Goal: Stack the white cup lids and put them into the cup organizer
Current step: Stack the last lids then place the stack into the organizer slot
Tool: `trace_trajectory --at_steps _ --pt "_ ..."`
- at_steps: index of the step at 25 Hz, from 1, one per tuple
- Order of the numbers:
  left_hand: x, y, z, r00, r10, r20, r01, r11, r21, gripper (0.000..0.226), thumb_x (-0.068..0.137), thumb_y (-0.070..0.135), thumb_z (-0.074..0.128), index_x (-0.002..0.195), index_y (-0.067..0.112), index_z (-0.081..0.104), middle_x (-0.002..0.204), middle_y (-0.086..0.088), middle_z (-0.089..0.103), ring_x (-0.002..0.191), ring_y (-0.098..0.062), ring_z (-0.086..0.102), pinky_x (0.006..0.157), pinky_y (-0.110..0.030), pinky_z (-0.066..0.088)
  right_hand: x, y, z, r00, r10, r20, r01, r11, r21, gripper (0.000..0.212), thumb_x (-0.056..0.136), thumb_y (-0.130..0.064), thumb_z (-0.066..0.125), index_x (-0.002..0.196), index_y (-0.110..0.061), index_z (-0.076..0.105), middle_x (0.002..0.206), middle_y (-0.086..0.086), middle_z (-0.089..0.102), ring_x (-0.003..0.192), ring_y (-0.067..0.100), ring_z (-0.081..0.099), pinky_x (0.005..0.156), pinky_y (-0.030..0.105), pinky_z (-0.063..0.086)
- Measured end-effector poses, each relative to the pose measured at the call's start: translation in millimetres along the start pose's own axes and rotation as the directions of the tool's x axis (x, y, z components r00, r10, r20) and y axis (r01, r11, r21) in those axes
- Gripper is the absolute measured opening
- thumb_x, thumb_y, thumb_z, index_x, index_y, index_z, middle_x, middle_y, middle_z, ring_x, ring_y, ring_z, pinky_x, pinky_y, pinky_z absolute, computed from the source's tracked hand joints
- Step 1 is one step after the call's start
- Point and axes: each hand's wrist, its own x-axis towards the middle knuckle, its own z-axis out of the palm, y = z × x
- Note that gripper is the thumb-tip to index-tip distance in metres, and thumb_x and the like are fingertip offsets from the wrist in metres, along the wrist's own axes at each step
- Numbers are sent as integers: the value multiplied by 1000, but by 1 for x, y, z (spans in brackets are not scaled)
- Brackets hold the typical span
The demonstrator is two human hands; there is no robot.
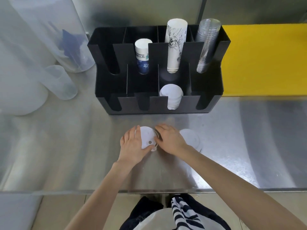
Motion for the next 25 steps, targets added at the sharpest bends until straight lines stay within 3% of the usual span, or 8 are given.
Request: trace_trajectory --at_steps 4,7,12,15,17,20,22,25 --pt "-2 -2 1 1000 9 28 -9 1000 -16 82 80 46 55 141 11 14 150 -9 25 134 -29 26 109 -41 22 0 -1 5 999 -10 33 10 1000 -8 44 90 -24 43 131 -9 38 145 9 38 134 25 30 114 35 17" --pt "-5 0 -1 1000 18 13 -17 997 -80 80 80 42 58 141 12 17 149 -8 26 132 -30 28 108 -41 24 -2 -4 7 1000 -7 13 6 998 62 41 89 -22 46 127 -7 43 140 11 44 128 29 38 108 35 28" --pt "-10 1 -15 982 174 -71 -187 943 -277 79 76 32 66 140 13 23 149 -3 28 134 -22 28 104 -23 20 -12 -4 -9 981 100 -168 -32 930 366 29 85 -21 54 112 -13 56 118 10 59 101 26 57 89 35 46" --pt "-16 7 -24 976 201 -87 -219 892 -394 82 73 30 70 139 18 24 144 4 31 129 -13 32 100 -19 21 -19 3 -24 955 221 -197 -63 802 594 23 80 -21 63 103 -17 62 100 1 66 82 10 59 75 17 46" --pt "-19 13 -26 997 66 -43 -78 776 -626 77 74 26 71 138 22 28 136 9 35 121 -10 42 95 -21 34 -25 8 -31 937 302 -173 -109 727 678 21 78 -22 65 99 -19 64 89 -7 62 74 0 57 65 5 43" --pt "-22 24 -25 989 -114 95 134 407 -904 40 83 18 61 121 17 50 120 0 58 104 -18 59 79 -20 49 -35 17 -34 914 382 -138 -146 626 766 24 77 -20 68 100 -16 64 88 -5 61 79 9 58 77 21 50" --pt "-24 30 -23 974 -132 184 211 228 -950 25 86 13 55 110 10 60 105 -5 66 97 -20 62 73 -19 55 -43 21 -32 902 411 -129 -162 601 783 22 77 -20 68 98 -16 64 84 -6 60 75 9 59 72 16 52" --pt "-26 42 -21 959 -138 248 273 210 -939 15 87 16 55 98 21 64 102 -2 66 95 -17 62 72 -22 54 -55 30 -30 883 451 -132 -184 590 786 18 77 -22 67 95 -18 63 79 -13 59 66 2 58 49 1 45"
